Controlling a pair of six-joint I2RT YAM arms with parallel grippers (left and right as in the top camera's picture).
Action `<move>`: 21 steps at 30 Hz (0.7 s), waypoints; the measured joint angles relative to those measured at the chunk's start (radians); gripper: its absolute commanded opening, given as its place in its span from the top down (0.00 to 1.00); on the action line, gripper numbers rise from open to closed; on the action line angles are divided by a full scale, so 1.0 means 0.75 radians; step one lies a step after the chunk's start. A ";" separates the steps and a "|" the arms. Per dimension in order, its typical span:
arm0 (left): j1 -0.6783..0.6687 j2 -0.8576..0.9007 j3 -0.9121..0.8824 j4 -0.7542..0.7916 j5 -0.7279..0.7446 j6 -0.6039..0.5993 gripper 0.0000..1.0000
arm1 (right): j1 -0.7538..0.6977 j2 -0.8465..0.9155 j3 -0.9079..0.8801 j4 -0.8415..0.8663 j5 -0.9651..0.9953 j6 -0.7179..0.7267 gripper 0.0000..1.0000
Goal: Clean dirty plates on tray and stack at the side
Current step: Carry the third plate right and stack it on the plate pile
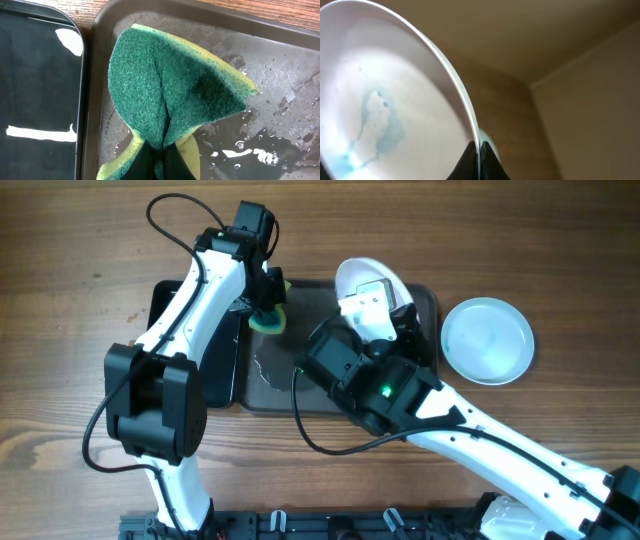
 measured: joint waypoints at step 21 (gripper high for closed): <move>0.000 0.000 0.000 -0.008 0.000 0.000 0.96 | -1.685 -0.011 -0.033 0.039 -1.785 -0.027 0.96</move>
